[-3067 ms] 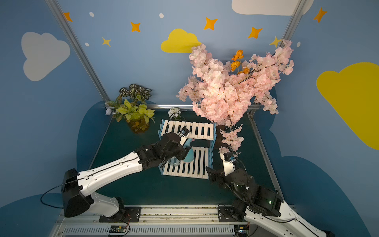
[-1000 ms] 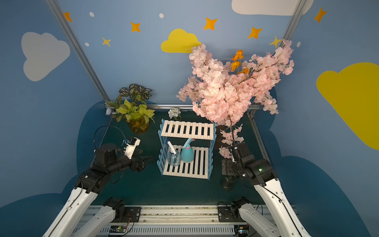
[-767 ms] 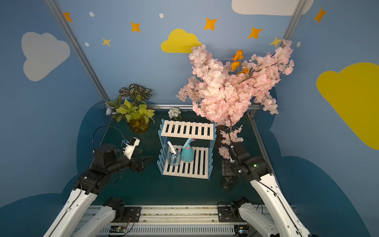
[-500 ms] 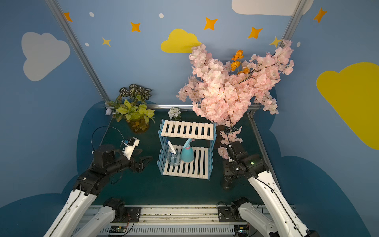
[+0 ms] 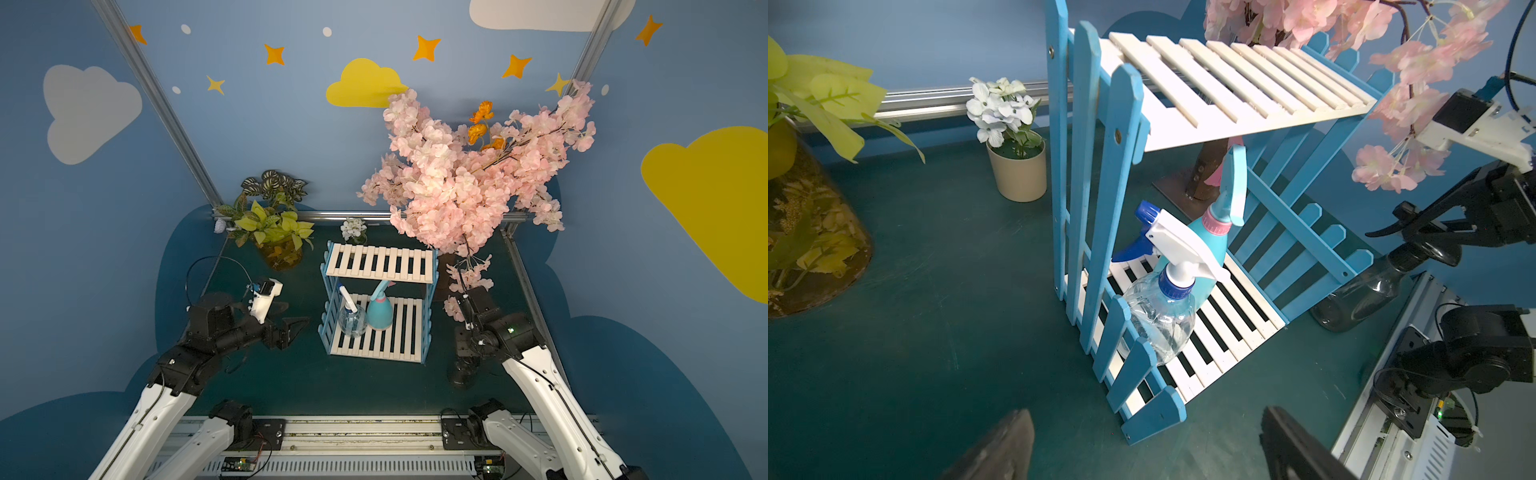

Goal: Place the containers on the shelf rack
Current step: 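Pick up a container from the center of the board.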

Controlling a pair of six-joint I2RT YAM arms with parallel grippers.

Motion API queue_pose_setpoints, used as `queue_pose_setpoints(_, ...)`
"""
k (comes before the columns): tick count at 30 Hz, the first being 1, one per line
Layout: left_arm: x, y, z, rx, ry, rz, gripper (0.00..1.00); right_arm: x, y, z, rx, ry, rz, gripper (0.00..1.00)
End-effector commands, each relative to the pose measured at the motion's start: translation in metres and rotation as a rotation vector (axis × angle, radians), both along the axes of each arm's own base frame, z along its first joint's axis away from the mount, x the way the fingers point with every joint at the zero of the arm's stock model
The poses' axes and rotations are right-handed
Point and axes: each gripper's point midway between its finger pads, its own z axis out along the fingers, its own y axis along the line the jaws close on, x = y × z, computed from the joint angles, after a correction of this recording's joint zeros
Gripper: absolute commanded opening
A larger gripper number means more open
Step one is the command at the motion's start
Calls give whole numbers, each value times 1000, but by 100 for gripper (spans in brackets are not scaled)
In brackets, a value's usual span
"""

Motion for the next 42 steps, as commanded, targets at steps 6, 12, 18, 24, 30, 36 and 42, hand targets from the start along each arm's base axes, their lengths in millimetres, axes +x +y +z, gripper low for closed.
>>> queue_pose_setpoints(6,-1,-1,1,-8,-18,-10,90,-7,-2,-2,-6,12,-1,12)
queue_pose_setpoints(12,-1,0,1,-6,-17,-5,90,-12,15,12,74,6,55,4)
queue_pose_setpoints(18,-1,0,2,-8,-18,-5,90,-19,14,13,30,32,89,1)
queue_pose_setpoints(24,-1,0,1,-7,-16,-4,90,-29,38,14,89,52,185,0)
queue_pose_setpoints(30,-1,0,1,-8,-18,-3,90,-51,69,27,152,38,389,0)
queue_pose_setpoints(36,-2,0,2,-10,-18,-5,90,-63,98,38,181,-1,540,0)
queue_pose_setpoints(42,-2,0,2,-11,-19,-4,90,-64,127,59,213,-91,636,0)
